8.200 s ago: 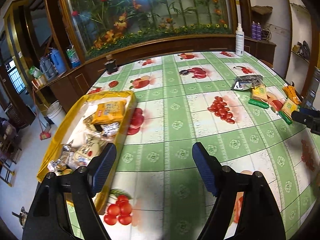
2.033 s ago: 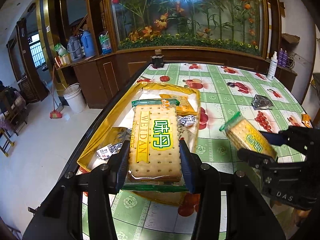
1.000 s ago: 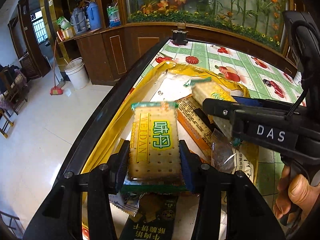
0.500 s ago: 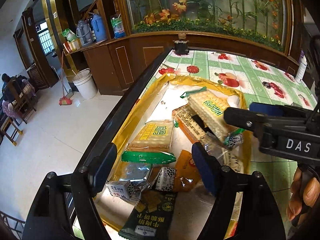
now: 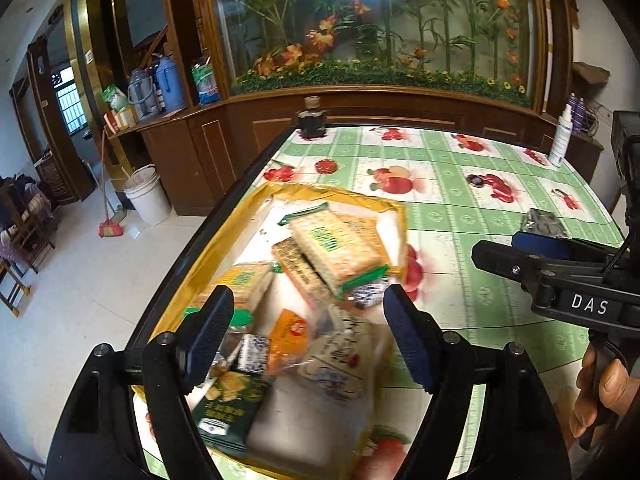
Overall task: Organize snacks
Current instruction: 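Move the right gripper to the orange snack bag while the left approaches the silver foil pack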
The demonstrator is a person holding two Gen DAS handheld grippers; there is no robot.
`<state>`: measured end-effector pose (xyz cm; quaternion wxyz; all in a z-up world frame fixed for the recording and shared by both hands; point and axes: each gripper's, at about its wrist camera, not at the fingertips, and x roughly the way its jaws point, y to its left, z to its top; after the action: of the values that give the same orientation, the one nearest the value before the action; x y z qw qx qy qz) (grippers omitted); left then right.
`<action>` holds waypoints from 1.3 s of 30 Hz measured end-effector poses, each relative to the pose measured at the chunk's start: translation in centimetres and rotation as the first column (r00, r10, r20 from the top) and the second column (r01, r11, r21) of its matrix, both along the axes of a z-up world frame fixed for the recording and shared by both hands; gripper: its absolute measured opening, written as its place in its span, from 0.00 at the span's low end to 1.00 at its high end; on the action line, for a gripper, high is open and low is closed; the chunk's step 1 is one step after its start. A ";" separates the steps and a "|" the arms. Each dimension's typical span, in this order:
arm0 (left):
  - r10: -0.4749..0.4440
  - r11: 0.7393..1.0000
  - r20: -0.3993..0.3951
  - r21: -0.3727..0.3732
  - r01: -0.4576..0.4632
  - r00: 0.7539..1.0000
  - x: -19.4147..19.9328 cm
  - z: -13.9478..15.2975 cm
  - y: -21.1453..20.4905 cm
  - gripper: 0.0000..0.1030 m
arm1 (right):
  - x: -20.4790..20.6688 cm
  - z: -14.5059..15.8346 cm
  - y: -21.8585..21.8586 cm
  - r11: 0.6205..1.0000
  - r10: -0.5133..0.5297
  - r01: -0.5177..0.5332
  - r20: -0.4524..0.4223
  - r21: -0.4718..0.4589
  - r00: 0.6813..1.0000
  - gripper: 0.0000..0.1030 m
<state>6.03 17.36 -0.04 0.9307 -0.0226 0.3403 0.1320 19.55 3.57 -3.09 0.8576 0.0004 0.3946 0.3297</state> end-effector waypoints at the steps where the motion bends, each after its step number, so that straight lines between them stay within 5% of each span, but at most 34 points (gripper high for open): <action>1: -0.008 1.000 0.001 -0.001 0.008 1.000 -0.1 0.1 -0.4 0.75 | -0.1 0.1 -0.6 1.000 -0.010 0.010 0.003 -0.002 1.000 0.71; 9: -0.083 0.996 -0.001 -0.009 0.083 0.997 0.3 0.2 -4.2 0.75 | -0.9 0.2 -8.1 0.985 -0.149 0.153 0.055 -0.078 0.987 0.73; 16: -0.146 0.989 -0.010 -0.011 0.146 0.989 0.7 0.1 -7.4 0.75 | -0.4 -0.7 -18.1 0.921 -0.350 0.357 0.073 -0.154 0.934 0.74; 21: -0.187 0.982 -0.021 -0.015 0.187 0.982 1.5 0.0 -9.8 0.75 | 0.1 -1.2 -25.3 0.831 -0.530 0.532 0.056 -0.164 0.846 0.75; 31: -0.247 0.969 -0.029 -0.011 0.247 0.969 1.9 0.1 -12.5 0.75 | 3.1 -2.6 -31.6 0.566 -0.776 0.771 0.129 -0.291 0.618 0.75; 39: -0.262 0.965 -0.037 -0.033 0.261 0.964 2.9 0.0 -13.2 0.75 | 4.6 -2.9 -31.4 0.466 -0.816 0.819 0.194 -0.336 0.544 0.75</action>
<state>8.92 4.11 -0.08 0.9324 0.0121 0.3611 0.0036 24.13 -27.80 -6.01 0.8929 0.0179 0.4003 -0.2052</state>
